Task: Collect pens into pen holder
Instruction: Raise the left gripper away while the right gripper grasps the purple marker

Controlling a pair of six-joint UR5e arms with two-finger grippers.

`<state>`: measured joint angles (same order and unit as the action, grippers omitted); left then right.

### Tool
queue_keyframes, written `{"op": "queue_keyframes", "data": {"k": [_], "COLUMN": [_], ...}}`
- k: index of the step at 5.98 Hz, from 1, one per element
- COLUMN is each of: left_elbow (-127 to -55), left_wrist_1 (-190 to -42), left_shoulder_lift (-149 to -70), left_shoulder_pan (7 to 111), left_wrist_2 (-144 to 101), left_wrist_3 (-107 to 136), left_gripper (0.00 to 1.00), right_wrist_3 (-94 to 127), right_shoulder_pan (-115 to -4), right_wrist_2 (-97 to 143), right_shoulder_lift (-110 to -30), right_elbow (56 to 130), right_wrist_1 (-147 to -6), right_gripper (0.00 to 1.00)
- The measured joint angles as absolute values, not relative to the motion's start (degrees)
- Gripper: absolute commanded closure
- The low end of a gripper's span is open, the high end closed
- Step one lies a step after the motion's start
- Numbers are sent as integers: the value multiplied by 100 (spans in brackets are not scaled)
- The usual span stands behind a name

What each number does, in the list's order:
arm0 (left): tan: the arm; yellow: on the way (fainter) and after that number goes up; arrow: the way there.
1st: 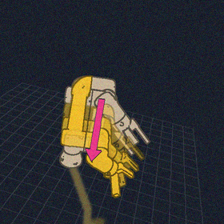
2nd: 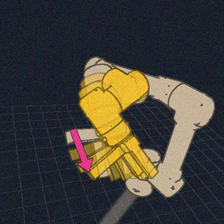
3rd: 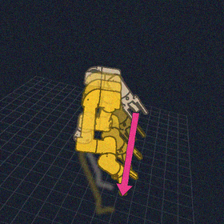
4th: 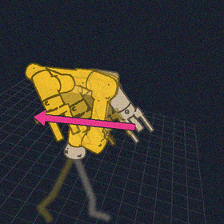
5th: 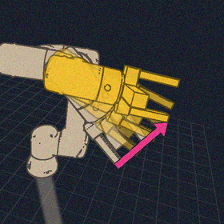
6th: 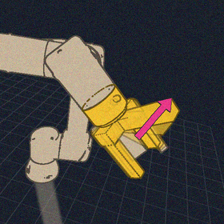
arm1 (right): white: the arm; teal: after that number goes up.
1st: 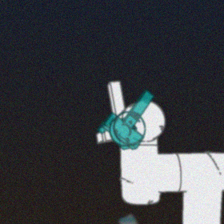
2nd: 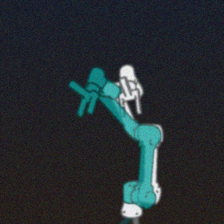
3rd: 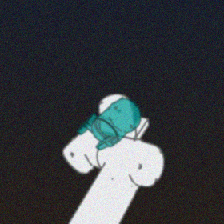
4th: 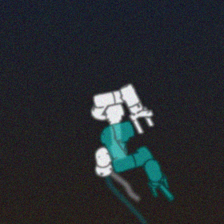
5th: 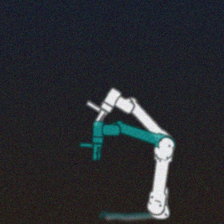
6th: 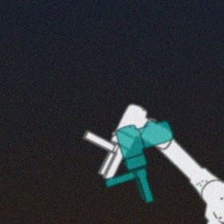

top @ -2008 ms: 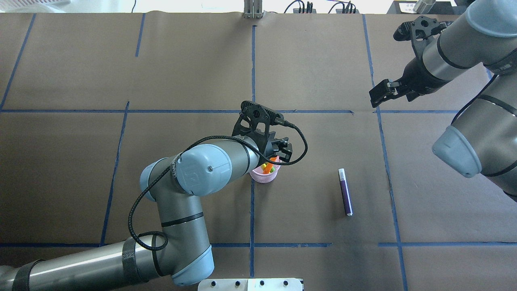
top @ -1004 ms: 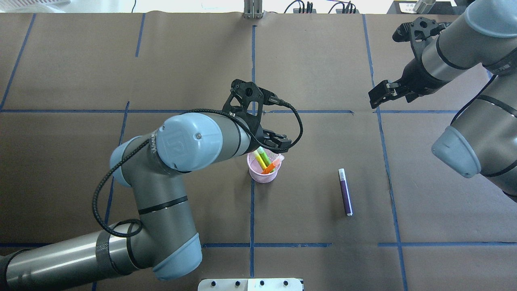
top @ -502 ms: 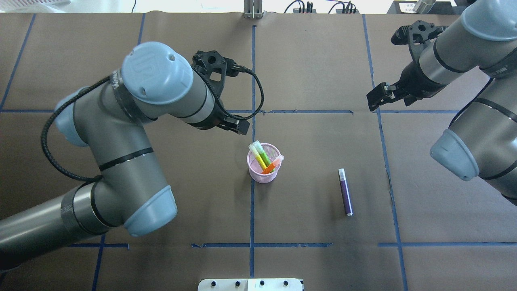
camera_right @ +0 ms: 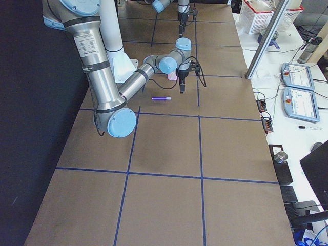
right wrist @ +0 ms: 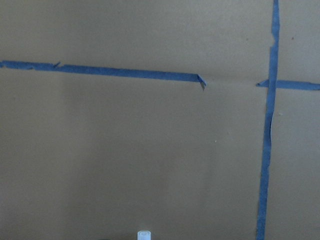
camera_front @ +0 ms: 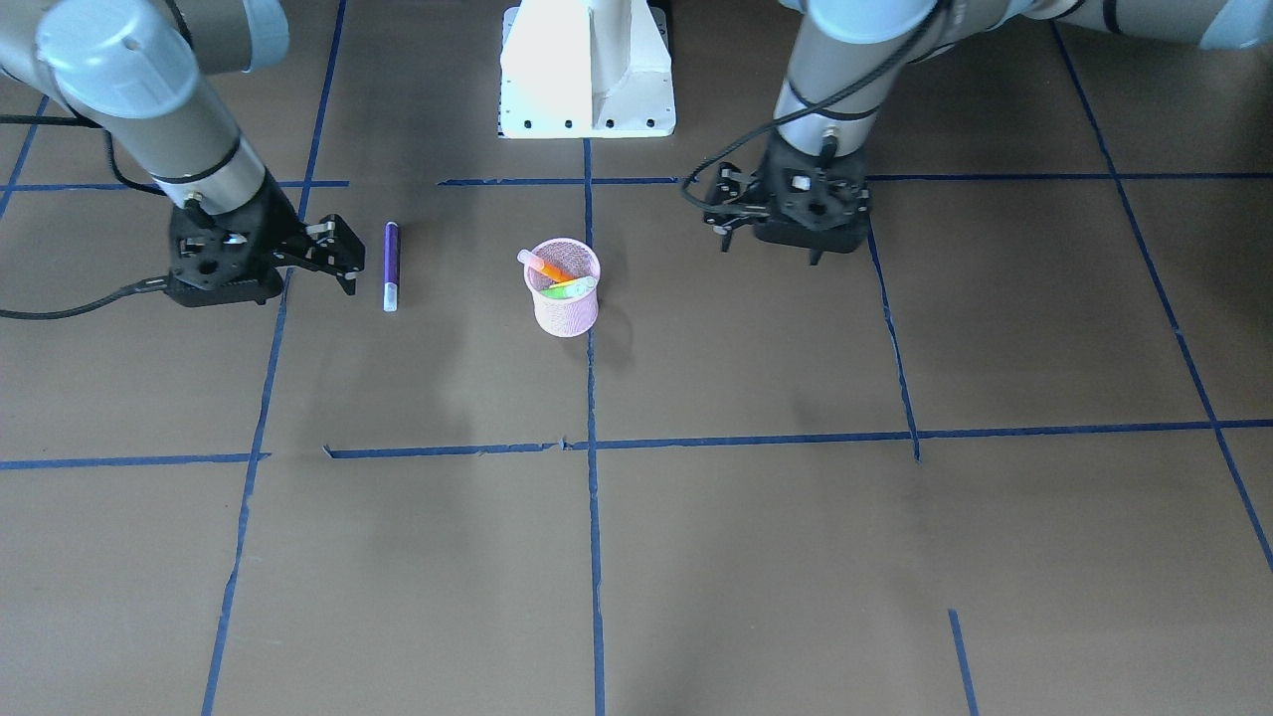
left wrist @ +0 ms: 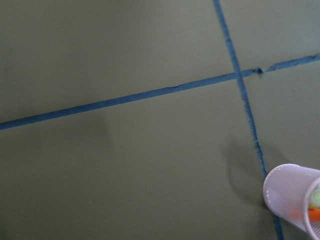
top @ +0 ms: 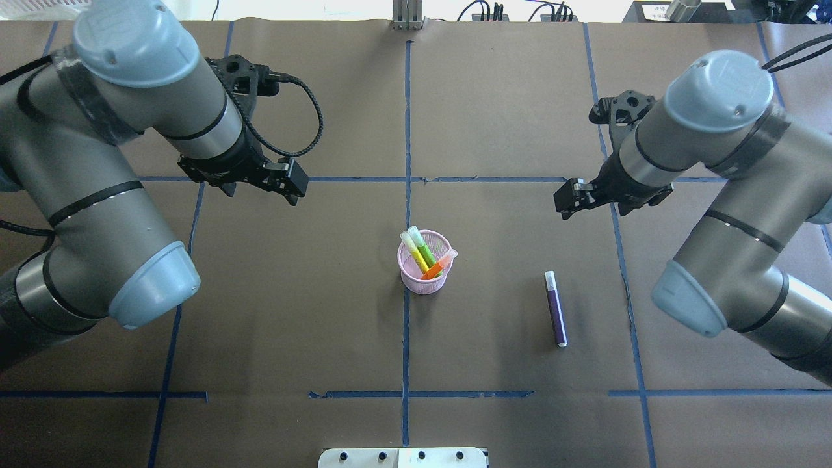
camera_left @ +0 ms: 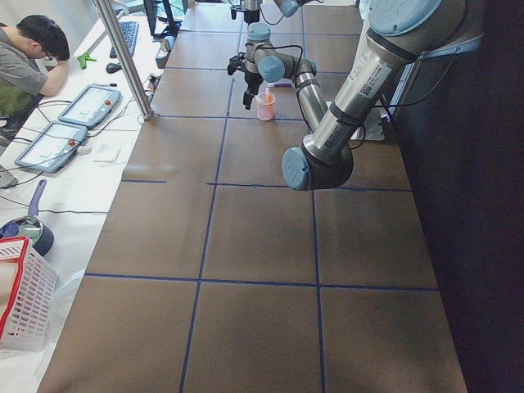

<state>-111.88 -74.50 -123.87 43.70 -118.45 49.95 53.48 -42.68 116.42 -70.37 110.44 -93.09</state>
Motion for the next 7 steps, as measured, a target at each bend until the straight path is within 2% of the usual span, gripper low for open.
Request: {"op": "queue_keyframes", "data": {"k": [5, 7], "left_elbow": [-11417, -11440], "left_wrist_1": [-7391, -7398], "left_shoulder_lift": [-12287, -12287], "left_shoulder_pan": [4421, 4403], "left_wrist_2": [-11896, -11877], "left_wrist_3": [5050, 5059], "left_gripper": [0, 0], "right_wrist_3": [6107, 6647], "right_shoulder_pan": [-3230, -3050], "right_wrist_2": [11154, 10848], "right_shoulder_lift": [-7032, -7327], "right_elbow": [10663, 10696], "right_wrist_1": [-9195, -8446], "right_gripper": [10, 11]}}
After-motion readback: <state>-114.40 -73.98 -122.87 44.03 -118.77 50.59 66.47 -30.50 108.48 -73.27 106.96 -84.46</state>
